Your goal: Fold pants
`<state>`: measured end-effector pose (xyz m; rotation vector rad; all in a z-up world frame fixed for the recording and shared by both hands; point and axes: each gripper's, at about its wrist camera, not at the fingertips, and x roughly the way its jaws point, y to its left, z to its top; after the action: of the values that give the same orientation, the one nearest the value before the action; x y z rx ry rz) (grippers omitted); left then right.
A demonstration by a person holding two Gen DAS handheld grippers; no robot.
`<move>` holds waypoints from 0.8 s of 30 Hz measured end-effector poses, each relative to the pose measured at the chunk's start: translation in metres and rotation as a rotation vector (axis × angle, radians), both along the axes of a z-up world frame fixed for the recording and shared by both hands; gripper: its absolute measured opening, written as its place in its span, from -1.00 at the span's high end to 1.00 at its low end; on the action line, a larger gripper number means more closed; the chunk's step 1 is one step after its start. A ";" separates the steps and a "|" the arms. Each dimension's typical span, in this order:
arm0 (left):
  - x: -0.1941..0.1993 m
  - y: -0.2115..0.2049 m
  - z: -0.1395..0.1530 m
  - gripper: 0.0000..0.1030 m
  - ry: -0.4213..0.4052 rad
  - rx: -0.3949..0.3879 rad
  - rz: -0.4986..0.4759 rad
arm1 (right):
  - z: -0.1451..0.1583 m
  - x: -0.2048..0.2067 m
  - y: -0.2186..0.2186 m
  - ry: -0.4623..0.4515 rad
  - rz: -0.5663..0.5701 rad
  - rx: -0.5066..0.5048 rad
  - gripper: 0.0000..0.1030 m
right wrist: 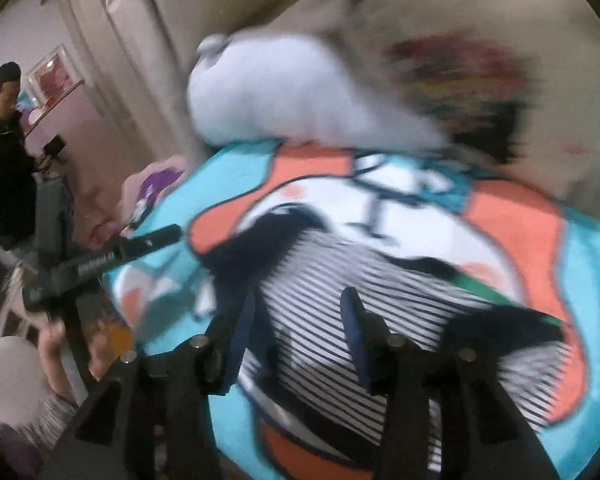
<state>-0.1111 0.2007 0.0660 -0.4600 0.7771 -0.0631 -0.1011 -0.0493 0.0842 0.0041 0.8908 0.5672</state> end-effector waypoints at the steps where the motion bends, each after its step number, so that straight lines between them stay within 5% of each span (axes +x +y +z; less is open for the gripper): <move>1: -0.003 0.001 0.001 -0.26 -0.004 0.016 0.006 | -0.004 0.011 0.019 0.034 0.030 -0.002 0.15; 6: -0.017 0.009 0.001 -0.26 -0.027 0.054 0.007 | -0.033 0.059 0.102 0.093 0.010 -0.146 0.13; 8: -0.019 0.009 -0.003 -0.29 -0.030 0.047 -0.008 | -0.043 0.064 0.117 0.087 -0.011 -0.209 -0.12; 11: -0.021 0.007 -0.007 -0.32 -0.033 0.054 -0.029 | -0.053 0.067 0.134 0.044 -0.038 -0.300 -0.21; 15: -0.021 -0.003 -0.010 -0.33 -0.027 0.050 -0.068 | -0.058 0.064 0.131 -0.013 -0.052 -0.381 0.32; 17: -0.021 -0.012 -0.009 -0.33 -0.030 0.060 -0.091 | -0.051 0.063 0.117 0.001 -0.054 -0.311 0.54; 24: -0.011 -0.050 -0.007 -0.33 -0.027 0.075 -0.196 | -0.029 0.056 0.072 0.017 -0.056 -0.073 0.60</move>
<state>-0.1224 0.1503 0.0585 -0.3106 0.7931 -0.2216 -0.0453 0.0223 0.0548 -0.0321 0.9249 0.4826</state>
